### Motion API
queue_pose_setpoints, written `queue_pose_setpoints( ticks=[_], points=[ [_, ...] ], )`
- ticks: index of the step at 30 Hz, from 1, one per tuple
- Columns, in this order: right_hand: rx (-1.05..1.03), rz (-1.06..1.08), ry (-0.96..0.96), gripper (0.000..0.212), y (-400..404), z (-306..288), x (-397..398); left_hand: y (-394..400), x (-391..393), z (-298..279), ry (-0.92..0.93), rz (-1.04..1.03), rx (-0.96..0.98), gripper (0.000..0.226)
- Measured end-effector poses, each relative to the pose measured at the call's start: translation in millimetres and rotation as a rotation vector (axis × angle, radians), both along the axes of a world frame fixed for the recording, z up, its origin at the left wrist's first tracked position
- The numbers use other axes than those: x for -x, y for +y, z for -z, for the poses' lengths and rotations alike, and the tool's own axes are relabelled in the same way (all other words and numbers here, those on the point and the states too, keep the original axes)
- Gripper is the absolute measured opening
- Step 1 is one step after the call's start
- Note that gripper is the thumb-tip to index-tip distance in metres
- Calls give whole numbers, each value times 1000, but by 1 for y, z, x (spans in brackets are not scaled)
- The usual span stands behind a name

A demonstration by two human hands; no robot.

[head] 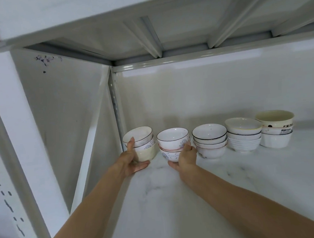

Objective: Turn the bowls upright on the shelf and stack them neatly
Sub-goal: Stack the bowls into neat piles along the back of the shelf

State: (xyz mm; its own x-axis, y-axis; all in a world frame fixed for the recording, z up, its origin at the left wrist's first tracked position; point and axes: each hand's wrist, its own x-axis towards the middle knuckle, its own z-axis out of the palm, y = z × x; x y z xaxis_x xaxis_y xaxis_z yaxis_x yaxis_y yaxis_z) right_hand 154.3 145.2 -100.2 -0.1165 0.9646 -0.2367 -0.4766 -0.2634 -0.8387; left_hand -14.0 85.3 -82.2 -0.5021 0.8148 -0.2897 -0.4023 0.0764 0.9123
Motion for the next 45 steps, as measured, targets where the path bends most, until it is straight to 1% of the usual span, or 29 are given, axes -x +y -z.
queue_pose_setpoints(
  ticks=[3,8,16,20,26,32,35,37,39,40,42,45],
  points=[
    [8,1,-1,44,-2,0,-2,-3,-3,1,15,-10,-8,87],
    [1,18,-39,41,1,3,-5,-9,-9,-3,46,-34,-7,68],
    [-10,29,-61,41,-8,-1,-7,-29,-17,-6,80,-14,27,55],
    [-4,38,-70,42,-14,-3,-8,-42,-17,-3,89,13,21,63],
    [-14,73,-69,42,-22,-2,-12,-53,-20,-5,128,58,42,64],
    [-44,55,-177,46,-27,-4,-19,-59,-25,-7,127,49,46,71],
    [-34,17,-222,45,-27,-6,-25,-62,-34,-5,123,14,18,65],
    [-33,6,-233,44,-25,-6,-34,-65,-40,-1,167,7,18,67],
    [-36,-9,-242,37,-24,-6,-48,-70,-44,1,228,7,56,74],
    [-29,-23,-238,32,-25,-6,-58,-73,-47,2,241,12,83,72],
    [-10,-30,-230,21,-24,-8,-78,-79,-56,1,242,38,141,59],
    [2,-29,-237,13,-16,-11,-109,-85,-86,-3,248,166,200,38]
  ],
)
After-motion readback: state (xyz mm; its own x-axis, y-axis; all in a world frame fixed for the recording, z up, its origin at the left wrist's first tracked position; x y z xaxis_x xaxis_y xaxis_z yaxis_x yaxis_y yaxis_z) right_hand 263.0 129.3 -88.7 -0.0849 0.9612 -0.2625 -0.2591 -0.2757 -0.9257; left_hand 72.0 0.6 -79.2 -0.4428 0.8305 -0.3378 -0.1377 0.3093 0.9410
